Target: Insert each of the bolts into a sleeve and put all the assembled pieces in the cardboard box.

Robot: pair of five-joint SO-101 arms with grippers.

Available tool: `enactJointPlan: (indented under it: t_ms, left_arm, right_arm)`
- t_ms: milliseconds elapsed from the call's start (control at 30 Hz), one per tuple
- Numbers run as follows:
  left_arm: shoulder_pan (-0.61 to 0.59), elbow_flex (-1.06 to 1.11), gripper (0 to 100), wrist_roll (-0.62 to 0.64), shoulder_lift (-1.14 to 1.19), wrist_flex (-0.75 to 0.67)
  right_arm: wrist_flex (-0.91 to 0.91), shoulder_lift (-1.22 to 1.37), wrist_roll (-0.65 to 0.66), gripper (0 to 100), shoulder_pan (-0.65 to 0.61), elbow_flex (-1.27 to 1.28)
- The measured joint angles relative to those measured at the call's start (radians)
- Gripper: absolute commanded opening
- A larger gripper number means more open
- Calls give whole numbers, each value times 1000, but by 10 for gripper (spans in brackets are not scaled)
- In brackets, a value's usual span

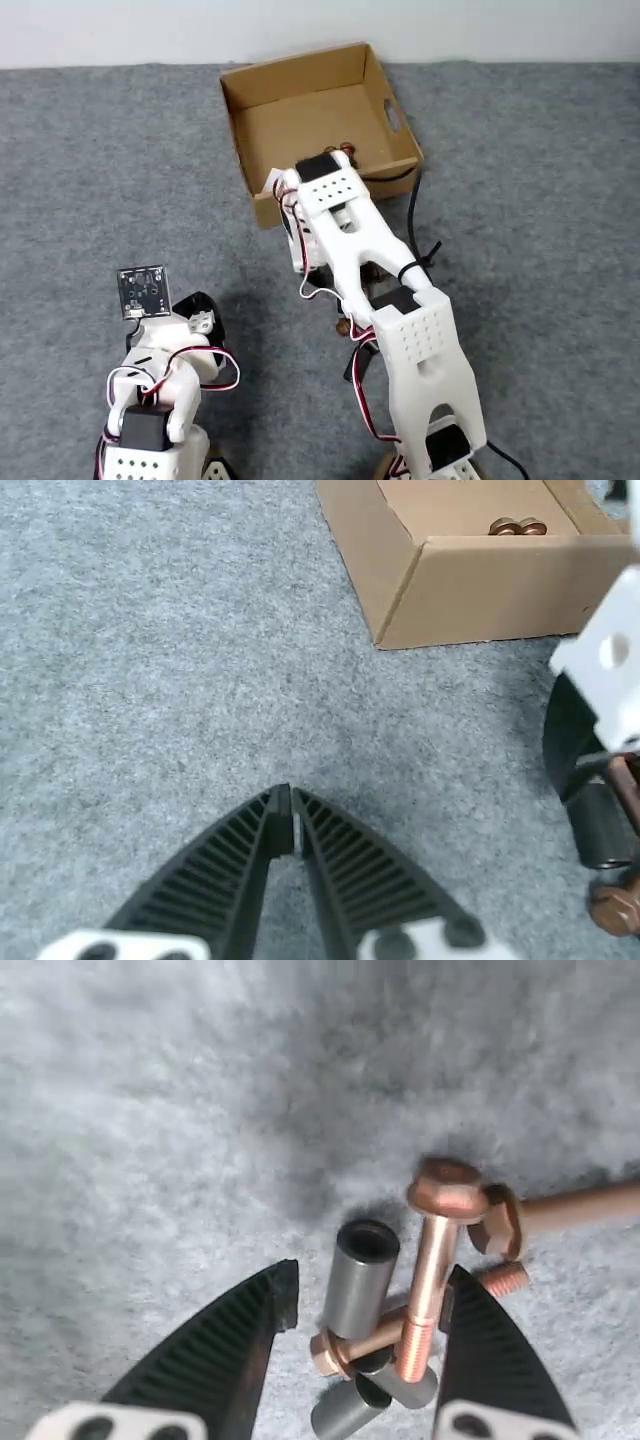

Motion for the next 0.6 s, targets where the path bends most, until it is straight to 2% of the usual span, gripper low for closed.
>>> enactJointPlan:
  t_ms: [600]
  left_arm:
    - [0,0,6,0,0,0]
  right_arm:
    - [0,69,0,230,-34,-12]
